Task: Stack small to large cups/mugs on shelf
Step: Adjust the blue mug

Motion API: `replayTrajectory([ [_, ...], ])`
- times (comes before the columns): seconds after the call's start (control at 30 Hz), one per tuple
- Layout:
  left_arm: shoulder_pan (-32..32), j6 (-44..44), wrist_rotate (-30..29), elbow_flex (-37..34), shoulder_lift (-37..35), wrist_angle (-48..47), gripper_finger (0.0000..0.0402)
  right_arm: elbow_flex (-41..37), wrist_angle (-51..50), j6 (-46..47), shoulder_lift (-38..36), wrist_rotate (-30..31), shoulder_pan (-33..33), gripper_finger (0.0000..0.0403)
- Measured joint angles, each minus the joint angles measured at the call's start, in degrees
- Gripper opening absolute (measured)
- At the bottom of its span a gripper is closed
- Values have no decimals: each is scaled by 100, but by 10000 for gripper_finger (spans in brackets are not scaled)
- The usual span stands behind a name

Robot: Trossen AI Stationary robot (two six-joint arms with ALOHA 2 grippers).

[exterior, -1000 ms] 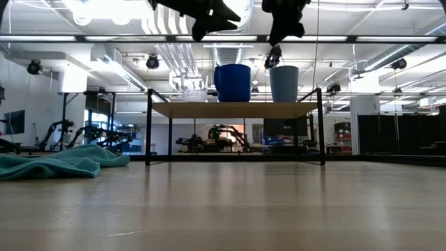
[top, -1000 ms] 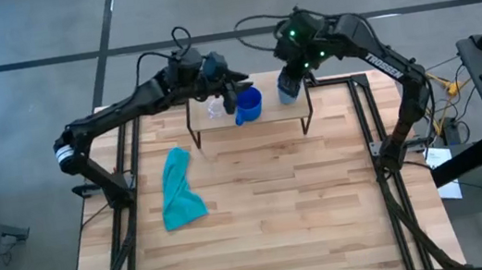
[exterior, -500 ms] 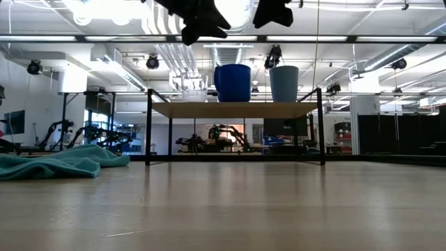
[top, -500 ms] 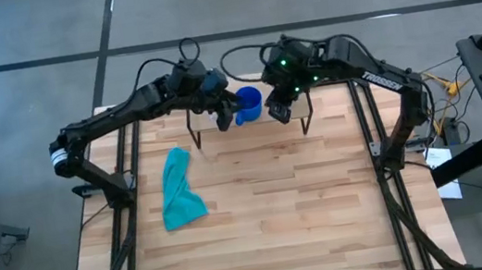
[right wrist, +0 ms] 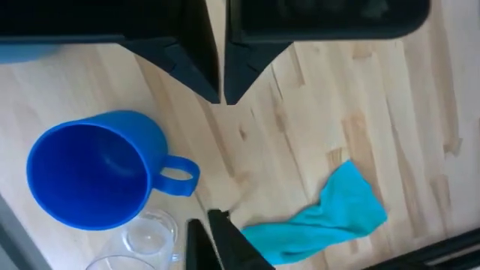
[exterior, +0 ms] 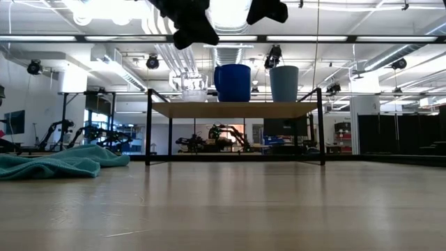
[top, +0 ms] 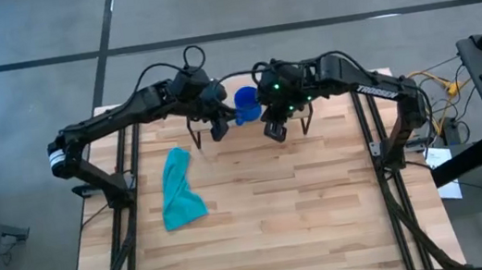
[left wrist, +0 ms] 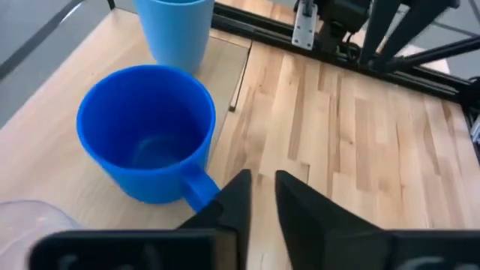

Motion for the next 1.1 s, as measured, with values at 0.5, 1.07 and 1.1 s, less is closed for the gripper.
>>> replayTrajectory([
  [0.5, -2, 146, -626, -713, -25, 495, 0, -476, 456, 376, 1, 410, 136, 9],
  [1.07, 55, 192, -947, -726, -22, 943, 0, -1265, 1102, 471, 9, 413, -43, 8],
  [1.1, 55, 192, -947, -726, -22, 941, 0, -1268, 1108, 470, 9, 410, -52, 8],
])
